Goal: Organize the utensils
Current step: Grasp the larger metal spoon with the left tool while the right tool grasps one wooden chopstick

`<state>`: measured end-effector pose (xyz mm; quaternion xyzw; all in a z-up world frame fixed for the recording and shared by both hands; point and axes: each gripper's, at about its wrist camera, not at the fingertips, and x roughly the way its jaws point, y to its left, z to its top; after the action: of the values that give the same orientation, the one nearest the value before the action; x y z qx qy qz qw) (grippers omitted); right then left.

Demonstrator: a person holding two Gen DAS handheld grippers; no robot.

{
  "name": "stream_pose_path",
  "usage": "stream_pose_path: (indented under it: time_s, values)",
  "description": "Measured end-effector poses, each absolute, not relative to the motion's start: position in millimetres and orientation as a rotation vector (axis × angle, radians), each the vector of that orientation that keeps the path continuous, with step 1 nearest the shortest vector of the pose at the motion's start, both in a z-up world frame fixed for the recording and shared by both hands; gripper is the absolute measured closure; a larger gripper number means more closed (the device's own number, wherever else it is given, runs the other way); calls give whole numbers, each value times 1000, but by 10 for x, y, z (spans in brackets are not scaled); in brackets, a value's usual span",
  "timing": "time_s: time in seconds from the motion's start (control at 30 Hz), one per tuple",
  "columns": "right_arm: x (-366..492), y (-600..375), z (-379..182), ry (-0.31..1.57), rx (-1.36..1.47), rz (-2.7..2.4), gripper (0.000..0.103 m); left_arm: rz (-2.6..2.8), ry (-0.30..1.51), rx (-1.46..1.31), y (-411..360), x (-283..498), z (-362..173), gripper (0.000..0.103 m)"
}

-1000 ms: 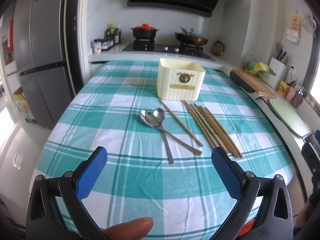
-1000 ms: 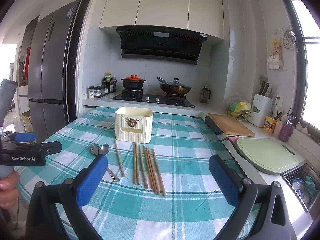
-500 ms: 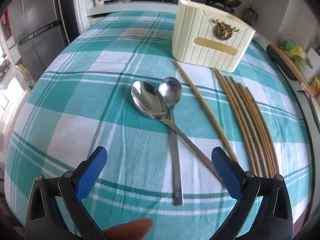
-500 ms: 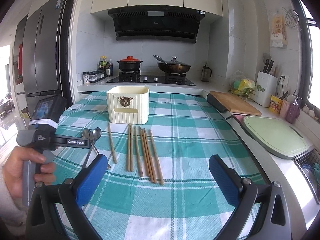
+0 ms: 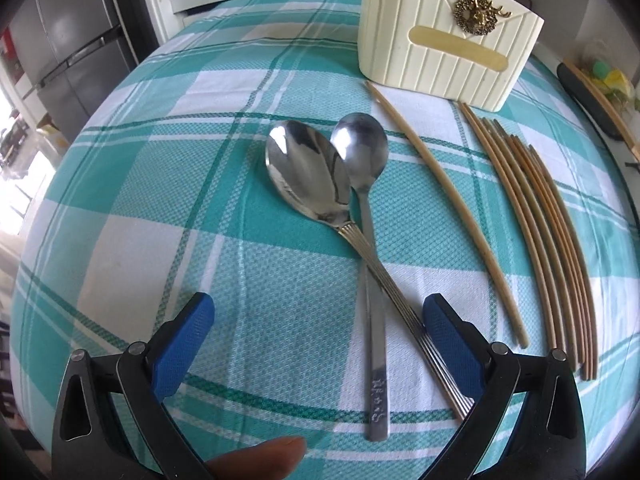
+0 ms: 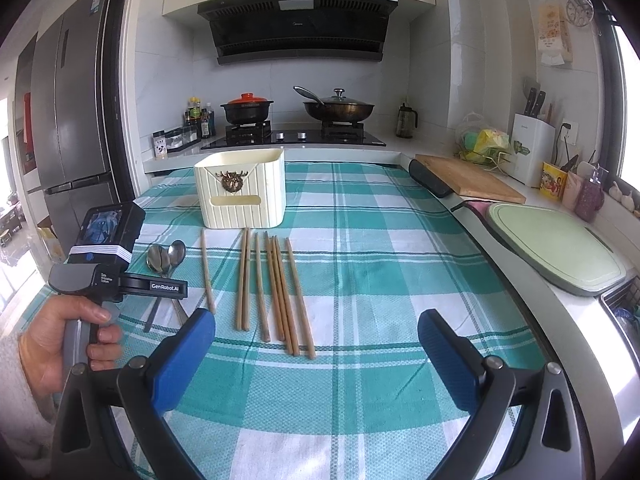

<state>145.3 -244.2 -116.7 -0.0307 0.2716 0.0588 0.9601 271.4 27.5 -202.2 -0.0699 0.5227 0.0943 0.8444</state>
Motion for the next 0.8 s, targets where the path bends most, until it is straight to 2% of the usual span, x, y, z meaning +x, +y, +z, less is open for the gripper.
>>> stream_pose_path:
  time_s: [0.43, 0.8]
  values:
    - [1592, -2264, -1295, 616, -91, 150, 0, 149, 1113, -180, 667, 2500, -2011, 0]
    - [1651, -2127, -1345, 653, -116, 166, 0, 159, 1083, -199, 779, 2803, -2047, 0]
